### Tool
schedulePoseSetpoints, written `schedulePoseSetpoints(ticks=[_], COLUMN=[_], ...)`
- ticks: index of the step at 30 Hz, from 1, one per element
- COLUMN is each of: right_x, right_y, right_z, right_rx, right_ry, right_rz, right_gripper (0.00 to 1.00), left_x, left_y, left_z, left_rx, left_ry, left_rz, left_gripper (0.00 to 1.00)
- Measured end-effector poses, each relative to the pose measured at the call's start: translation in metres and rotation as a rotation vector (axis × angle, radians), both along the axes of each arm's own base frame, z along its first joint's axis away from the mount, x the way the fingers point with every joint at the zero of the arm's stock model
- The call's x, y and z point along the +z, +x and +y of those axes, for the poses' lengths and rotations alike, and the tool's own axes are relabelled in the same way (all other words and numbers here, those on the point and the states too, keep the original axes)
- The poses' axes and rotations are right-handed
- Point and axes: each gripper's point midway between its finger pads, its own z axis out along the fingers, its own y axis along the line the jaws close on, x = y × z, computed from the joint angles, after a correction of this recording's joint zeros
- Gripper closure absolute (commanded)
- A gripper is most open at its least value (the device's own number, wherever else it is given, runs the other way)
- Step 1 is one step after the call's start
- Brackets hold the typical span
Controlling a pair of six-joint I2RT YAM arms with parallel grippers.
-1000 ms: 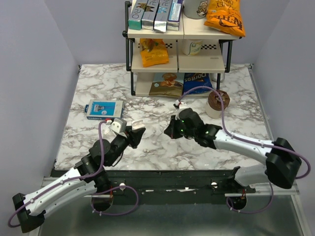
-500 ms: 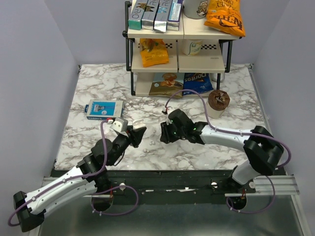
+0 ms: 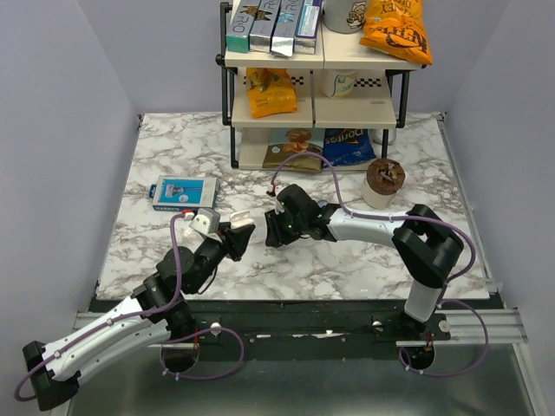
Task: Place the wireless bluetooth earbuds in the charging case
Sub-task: Pick up the earbud from the center of the board.
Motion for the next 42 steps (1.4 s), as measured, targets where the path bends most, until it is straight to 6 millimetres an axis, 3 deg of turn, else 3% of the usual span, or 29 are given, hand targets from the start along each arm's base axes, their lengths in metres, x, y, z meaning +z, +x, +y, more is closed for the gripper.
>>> schedulePoseSetpoints(ticks=[13, 24, 40, 42], right_x=[-0.024, -0.026, -0.026, -0.026], right_y=[-0.003, -0.007, -0.013, -0.014], right_z=[0.0, 0.004, 0.006, 0.003], right_rx=[0.009, 0.024, 0.027, 0.018], right_ry=[-0.057, -0.045, -0.029, -0.03], right_rz=[0.06, 0.088, 0.122, 0.119], right_gripper=[0.53, 0.61, 0.99, 0.99], left_x=[-0.004, -0.005, -0.005, -0.005], left_y=[0.0, 0.0, 0.0, 0.0], left_z=[0.0, -0.001, -0.001, -0.001], left_rx=[0.0, 0.0, 0.0, 0.0], left_ry=[0.007, 0.009, 0.004, 0.004], left_rz=[0.009, 0.012, 0.017, 0.016], left_gripper=[1.0, 1.0, 1.0, 1.0])
